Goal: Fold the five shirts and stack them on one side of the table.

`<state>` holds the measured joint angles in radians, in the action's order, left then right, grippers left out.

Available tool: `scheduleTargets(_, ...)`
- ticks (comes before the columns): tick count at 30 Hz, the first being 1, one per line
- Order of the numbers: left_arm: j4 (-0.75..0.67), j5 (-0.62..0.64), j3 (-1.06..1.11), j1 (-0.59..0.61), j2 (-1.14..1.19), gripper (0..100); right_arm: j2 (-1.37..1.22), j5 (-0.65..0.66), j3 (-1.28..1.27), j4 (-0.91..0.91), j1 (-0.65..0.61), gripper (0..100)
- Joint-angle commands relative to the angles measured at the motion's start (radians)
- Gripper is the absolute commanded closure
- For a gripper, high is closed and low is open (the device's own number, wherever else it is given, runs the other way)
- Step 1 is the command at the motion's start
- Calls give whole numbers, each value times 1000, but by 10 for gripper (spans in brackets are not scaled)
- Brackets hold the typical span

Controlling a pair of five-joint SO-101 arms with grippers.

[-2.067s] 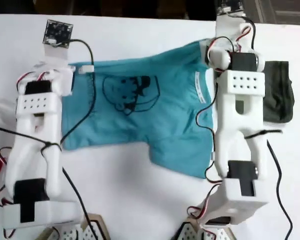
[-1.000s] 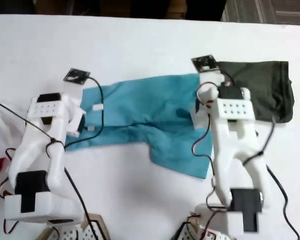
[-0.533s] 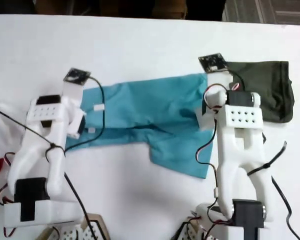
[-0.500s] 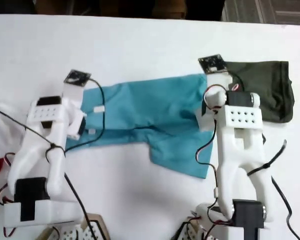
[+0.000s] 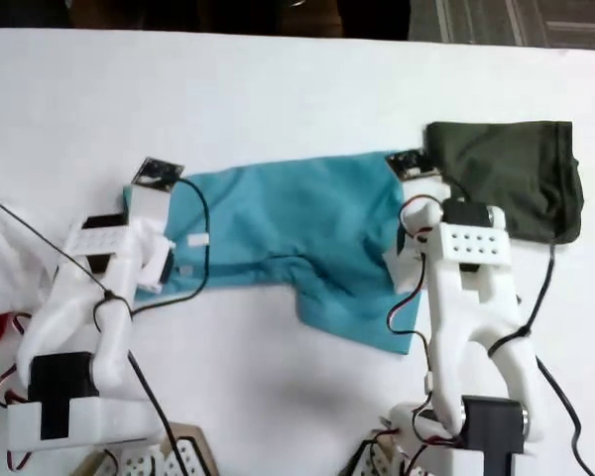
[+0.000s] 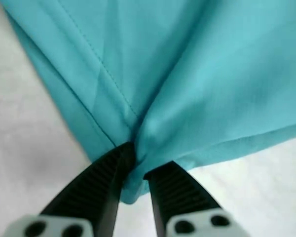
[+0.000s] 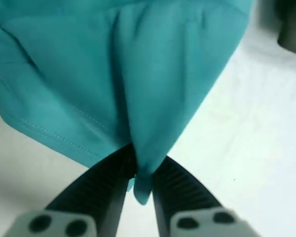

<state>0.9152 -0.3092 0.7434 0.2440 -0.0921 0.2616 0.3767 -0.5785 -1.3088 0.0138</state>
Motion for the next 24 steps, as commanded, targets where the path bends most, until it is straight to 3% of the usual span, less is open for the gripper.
scheduleTargets(1,-3,-6,-18,21,-48,975,71,9,84,-30,19,981)
scheduleTargets(10,77,-2,-64,23,-52,975,84,12,207,-208,21,981)
scheduleTargets(24,5,-6,-1,23,-44,945,93,44,-68,-21,15,973)
